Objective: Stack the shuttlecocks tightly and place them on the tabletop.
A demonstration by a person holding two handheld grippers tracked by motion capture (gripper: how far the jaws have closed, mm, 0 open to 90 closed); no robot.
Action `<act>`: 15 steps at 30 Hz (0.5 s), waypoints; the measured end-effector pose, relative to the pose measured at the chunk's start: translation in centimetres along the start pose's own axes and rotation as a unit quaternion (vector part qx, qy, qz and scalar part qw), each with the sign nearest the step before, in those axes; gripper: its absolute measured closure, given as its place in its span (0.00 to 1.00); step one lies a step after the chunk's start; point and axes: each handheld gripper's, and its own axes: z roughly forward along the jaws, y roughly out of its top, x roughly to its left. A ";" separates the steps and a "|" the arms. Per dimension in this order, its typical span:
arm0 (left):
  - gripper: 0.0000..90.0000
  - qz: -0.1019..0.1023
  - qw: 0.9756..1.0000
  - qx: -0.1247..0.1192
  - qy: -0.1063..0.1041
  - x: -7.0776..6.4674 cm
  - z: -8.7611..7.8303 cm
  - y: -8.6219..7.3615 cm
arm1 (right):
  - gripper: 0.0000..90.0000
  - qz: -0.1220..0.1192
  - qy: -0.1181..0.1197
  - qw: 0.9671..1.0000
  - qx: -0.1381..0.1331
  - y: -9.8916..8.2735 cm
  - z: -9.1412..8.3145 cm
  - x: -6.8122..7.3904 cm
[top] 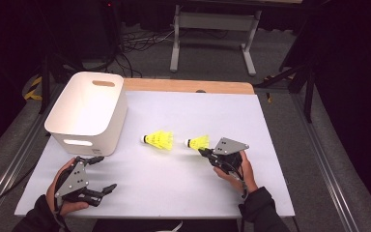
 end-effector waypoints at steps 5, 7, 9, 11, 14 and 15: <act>0.08 0.000 1.000 0.000 0.000 0.0 0.0 0.0 | 1.00 -0.002 0.008 1.000 -0.003 0.5 0.8 0.1; 0.08 0.000 1.000 0.001 0.000 0.0 0.0 0.0 | 1.00 -0.006 0.011 1.000 -0.001 0.7 1.2 0.1; 0.08 0.000 1.000 0.001 0.000 0.0 0.0 0.0 | 1.00 -0.008 0.014 1.000 0.001 1.0 1.7 0.2; 0.08 0.000 1.000 0.000 -0.001 0.0 0.0 0.0 | 1.00 -0.007 0.019 1.000 0.000 1.2 2.1 0.2; 0.08 0.000 1.000 0.000 -0.001 0.0 0.1 0.0 | 1.00 -0.007 0.025 1.000 0.000 1.5 2.9 0.3; 0.08 -0.001 1.000 -0.001 -0.001 0.0 0.1 0.0 | 1.00 -0.007 0.027 1.000 0.000 1.6 3.1 0.3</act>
